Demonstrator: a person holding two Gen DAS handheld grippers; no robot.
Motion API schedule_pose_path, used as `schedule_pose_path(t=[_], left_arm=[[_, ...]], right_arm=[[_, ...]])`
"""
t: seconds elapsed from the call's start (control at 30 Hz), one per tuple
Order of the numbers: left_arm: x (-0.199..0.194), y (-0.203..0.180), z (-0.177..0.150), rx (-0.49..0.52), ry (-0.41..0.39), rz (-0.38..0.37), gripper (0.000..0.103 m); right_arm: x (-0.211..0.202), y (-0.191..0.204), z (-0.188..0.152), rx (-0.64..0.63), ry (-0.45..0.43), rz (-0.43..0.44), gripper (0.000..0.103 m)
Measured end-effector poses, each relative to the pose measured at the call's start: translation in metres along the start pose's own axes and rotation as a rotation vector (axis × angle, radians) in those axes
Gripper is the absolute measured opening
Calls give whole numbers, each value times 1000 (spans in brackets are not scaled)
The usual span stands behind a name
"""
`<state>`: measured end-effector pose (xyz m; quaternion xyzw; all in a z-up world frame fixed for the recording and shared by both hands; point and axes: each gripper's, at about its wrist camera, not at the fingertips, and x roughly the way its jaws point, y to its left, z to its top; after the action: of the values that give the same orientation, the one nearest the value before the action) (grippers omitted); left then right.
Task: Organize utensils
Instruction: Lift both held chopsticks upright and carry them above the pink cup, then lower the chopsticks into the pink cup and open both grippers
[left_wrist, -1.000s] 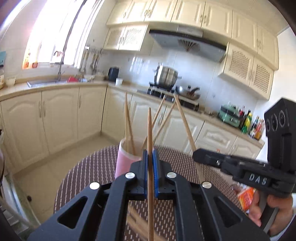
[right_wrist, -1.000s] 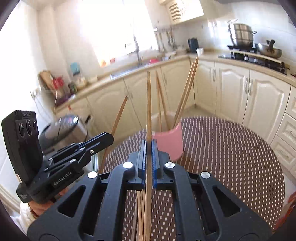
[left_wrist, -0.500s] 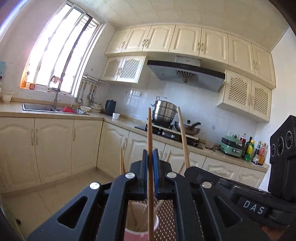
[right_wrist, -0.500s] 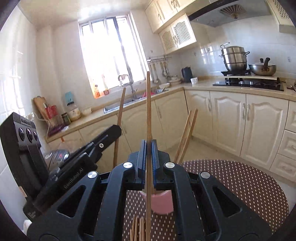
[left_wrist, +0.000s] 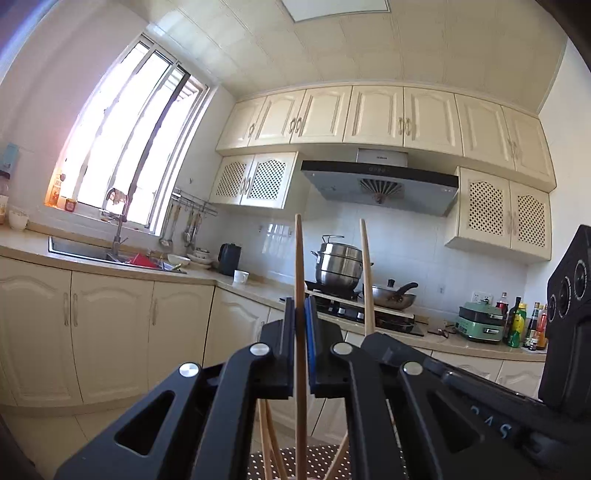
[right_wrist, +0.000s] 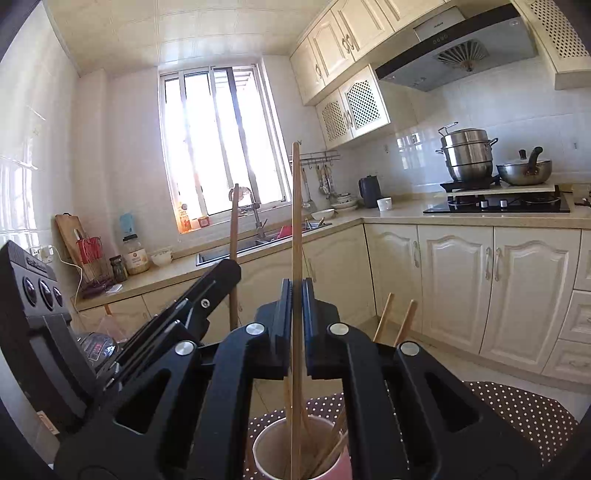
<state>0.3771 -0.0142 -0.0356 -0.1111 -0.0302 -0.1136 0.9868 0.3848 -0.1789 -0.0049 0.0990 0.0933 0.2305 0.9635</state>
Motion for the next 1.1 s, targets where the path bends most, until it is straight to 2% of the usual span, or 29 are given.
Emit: schedule_pose_path(t=[0.17, 0.47, 1.1], left_arm=[[2, 6, -7, -4, -19, 4, 6], [-2, 17, -26, -17, 23, 12, 6], [-45, 22, -39, 16, 142, 50, 6]], right_arm=[[7, -3, -5, 4, -15, -2, 6], [6, -9, -23, -7, 3, -3, 6], [-50, -18, -46, 3, 61, -50, 6]])
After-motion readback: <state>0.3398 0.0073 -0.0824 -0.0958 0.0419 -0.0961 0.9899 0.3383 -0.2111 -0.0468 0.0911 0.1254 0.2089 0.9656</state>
